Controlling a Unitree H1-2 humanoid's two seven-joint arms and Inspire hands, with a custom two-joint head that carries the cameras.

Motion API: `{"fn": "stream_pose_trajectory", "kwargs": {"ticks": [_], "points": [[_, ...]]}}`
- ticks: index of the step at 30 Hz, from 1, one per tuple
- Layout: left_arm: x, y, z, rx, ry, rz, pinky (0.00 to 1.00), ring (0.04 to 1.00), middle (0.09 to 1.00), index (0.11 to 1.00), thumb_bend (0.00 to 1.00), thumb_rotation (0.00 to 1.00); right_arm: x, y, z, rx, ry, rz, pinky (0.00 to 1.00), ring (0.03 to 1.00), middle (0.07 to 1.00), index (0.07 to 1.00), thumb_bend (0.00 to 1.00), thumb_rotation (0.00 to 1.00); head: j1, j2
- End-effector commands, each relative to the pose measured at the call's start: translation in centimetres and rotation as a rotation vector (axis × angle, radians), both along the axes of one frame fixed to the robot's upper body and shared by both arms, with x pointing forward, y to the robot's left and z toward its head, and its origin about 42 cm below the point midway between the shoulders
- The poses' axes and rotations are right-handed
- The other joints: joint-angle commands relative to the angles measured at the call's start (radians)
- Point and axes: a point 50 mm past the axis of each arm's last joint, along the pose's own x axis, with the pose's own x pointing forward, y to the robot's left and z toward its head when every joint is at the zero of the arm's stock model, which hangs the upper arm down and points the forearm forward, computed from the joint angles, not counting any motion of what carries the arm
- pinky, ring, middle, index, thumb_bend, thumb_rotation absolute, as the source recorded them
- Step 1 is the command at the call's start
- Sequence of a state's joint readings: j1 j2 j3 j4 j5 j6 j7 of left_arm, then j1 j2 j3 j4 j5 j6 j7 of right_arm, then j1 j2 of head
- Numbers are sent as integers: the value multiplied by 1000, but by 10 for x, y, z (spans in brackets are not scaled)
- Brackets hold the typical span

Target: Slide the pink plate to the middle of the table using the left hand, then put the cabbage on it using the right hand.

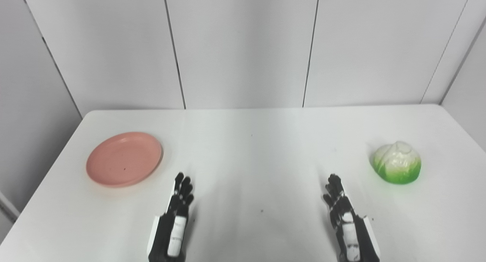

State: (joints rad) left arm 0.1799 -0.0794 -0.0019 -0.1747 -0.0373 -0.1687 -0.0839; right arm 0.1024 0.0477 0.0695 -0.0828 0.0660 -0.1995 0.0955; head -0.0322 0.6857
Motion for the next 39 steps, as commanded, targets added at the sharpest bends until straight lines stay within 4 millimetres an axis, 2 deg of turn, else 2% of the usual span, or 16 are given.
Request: {"fn": "stream_pose_trajectory", "kwargs": {"ticks": [1,11,20,28,39], "points": [[-36,15,-9,39,74,23,1000,1000,1000,1000,914,926,-15,-7,-11,-13,80,-15,1000,1000,999,971,912,998,0,0],[-32,15,-2,51,74,24,1000,1000,1000,1000,897,941,-13,-7,-3,-3,95,-18,1000,1000,994,960,909,999,-2,27],[-31,17,1,49,78,27,1000,1000,1000,1000,893,943,-13,-4,-1,-4,97,-15,1000,1000,996,960,909,1000,-15,32],[-31,22,-2,48,80,25,1000,1000,1000,1000,892,944,-13,1,-4,-1,98,-12,1000,1000,996,962,913,998,-43,16],[-34,24,-7,46,81,24,1000,1000,1000,1000,889,936,-15,3,-7,-10,91,-17,1000,1000,997,969,902,1000,-42,-14]]}}
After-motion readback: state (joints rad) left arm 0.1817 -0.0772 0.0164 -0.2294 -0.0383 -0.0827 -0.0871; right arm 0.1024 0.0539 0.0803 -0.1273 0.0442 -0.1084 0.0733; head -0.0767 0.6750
